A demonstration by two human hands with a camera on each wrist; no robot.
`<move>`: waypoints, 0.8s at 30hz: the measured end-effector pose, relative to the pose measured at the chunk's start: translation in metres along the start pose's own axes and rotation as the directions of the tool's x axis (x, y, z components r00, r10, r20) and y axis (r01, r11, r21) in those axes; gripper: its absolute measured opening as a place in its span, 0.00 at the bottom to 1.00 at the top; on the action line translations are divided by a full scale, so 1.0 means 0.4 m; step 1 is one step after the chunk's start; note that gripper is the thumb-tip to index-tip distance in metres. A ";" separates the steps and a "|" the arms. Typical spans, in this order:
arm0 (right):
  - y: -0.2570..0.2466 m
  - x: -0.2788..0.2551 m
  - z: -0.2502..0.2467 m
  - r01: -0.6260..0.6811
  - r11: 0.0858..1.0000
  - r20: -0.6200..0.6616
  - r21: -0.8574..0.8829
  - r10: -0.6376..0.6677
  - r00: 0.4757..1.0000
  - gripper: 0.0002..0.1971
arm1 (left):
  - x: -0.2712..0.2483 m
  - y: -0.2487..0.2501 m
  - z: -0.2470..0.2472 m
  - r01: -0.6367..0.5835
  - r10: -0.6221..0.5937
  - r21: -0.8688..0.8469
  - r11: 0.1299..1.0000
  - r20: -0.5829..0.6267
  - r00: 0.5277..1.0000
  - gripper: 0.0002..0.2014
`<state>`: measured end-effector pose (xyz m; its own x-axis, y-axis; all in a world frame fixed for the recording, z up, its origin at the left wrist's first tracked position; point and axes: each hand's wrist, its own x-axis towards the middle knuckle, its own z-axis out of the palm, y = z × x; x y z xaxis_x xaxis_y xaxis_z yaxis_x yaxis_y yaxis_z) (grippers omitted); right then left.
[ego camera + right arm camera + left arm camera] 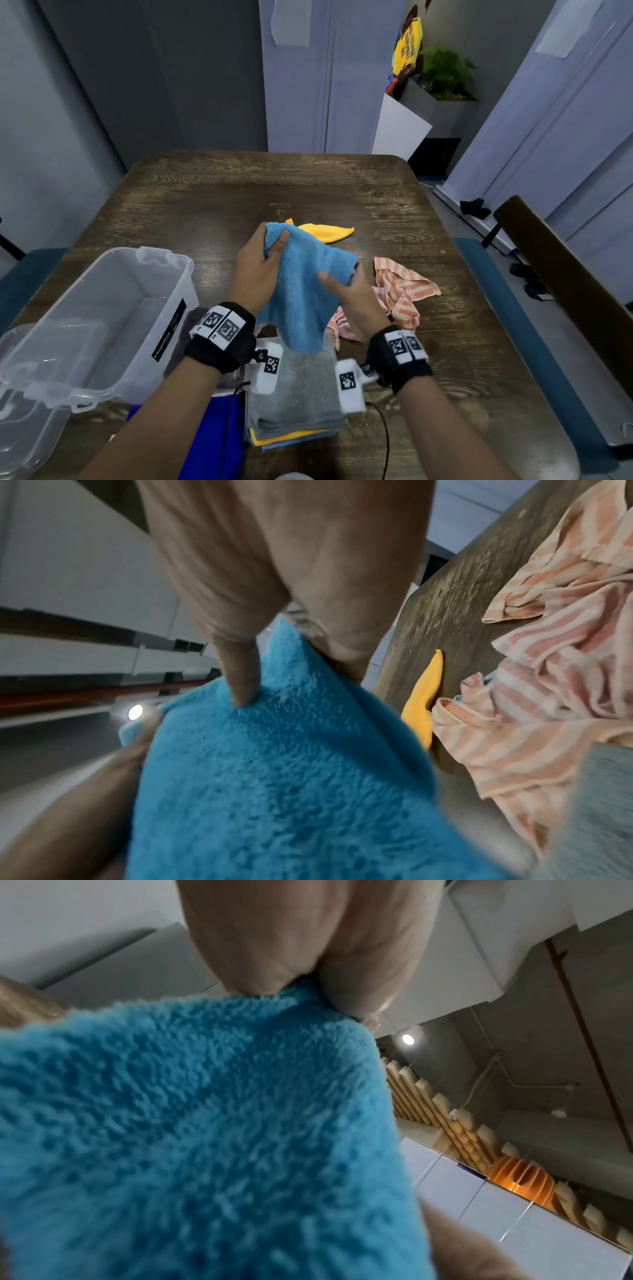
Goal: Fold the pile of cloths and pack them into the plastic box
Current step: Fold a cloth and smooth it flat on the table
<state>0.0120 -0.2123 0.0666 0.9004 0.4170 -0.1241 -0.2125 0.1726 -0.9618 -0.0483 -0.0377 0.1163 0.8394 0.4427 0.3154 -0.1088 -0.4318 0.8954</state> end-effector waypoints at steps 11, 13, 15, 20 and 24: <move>-0.035 -0.006 0.006 0.134 0.896 -0.152 -0.423 -0.216 0.964 0.13 | -0.046 -0.074 -0.008 0.117 -0.098 0.214 0.970 -0.095 0.991 0.20; -0.039 -0.014 0.017 0.199 0.814 -0.120 -0.546 -0.311 0.943 0.14 | -0.066 -0.080 0.005 0.161 -0.140 0.167 0.973 -0.131 0.981 0.17; -0.026 -0.019 0.022 0.216 0.773 -0.117 -0.596 -0.350 0.929 0.14 | -0.080 -0.092 0.008 0.197 -0.178 0.122 0.973 -0.150 0.973 0.16; 0.028 -0.028 0.028 0.117 0.769 -0.138 -0.628 -0.259 0.956 0.15 | -0.127 -0.162 0.017 0.448 -0.450 -0.153 0.881 0.026 0.893 0.25; 0.056 -0.034 0.035 0.068 0.755 -0.102 -0.652 -0.176 0.979 0.11 | -0.190 -0.227 0.044 0.549 -0.538 -0.163 0.820 0.110 0.835 0.34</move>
<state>-0.0102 -0.2014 0.0500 0.9578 0.2867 0.0227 0.1479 -0.4234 -0.8938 -0.0928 -0.0460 0.0053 0.8183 0.5160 -0.2530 0.2855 0.0171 0.9582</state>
